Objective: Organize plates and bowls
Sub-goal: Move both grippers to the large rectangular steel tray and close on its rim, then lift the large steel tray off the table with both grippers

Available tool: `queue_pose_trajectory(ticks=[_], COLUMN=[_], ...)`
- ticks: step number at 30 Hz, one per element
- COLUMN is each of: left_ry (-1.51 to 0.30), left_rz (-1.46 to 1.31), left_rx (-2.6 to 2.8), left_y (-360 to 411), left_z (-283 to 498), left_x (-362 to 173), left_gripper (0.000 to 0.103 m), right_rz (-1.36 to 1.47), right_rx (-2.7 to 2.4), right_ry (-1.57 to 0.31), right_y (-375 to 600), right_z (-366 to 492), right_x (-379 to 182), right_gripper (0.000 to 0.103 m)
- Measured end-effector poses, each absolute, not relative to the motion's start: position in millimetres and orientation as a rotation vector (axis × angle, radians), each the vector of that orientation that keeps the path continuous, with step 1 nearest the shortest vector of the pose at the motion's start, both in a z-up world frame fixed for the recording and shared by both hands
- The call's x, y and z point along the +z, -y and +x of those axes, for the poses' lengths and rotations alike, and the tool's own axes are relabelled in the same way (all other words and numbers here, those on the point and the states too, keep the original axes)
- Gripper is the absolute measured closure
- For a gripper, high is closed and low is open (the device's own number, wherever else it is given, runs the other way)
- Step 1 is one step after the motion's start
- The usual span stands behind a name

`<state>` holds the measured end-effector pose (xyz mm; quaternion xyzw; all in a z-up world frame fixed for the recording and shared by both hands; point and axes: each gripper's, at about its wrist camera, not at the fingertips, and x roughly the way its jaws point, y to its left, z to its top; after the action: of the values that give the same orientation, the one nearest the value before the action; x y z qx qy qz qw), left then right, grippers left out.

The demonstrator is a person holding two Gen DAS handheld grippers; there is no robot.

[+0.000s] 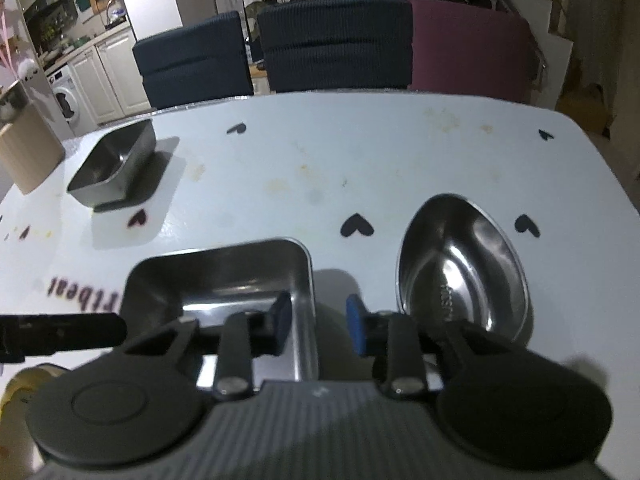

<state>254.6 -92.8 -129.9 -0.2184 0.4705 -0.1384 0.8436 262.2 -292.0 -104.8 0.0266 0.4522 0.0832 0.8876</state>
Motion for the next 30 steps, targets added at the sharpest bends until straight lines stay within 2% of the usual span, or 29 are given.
queue_pose_trajectory(ticks=[1, 4, 7, 10, 16, 30], left_ry=[-0.998, -1.011, -1.015, -1.015, -0.957, -0.752], left_rz=[-0.459, -0.456, -0.429, -0.396, -0.387, -0.399], left_rx=[-0.291, -0.293, -0.285, -0.271, -0.284, -0.299], left_y=[93, 95, 99, 100, 97, 52], left_z=[256, 258, 260, 260, 257, 214], left_x=[-132, -136, -137, -136, -122, -49], left_gripper=[0.059, 0.078, 0.082, 0.091, 0.092, 0.092], right_rz=[0.06, 0.059, 0.05, 0.041, 0.061, 0.144], right_rx=[0.177, 0.194, 0.194, 0.191, 0.187, 0.263], right_ry=[-0.945, -0.95, -0.964, -0.968, -0.951, -0.785], right_y=[292, 290, 289, 289, 294, 277], right_z=[263, 262, 261, 259, 250, 198], right_x=[-106, -104, -103, -103, -95, -36], right_gripper=[0.089, 0.093, 0.096, 0.099, 0.099, 0.095])
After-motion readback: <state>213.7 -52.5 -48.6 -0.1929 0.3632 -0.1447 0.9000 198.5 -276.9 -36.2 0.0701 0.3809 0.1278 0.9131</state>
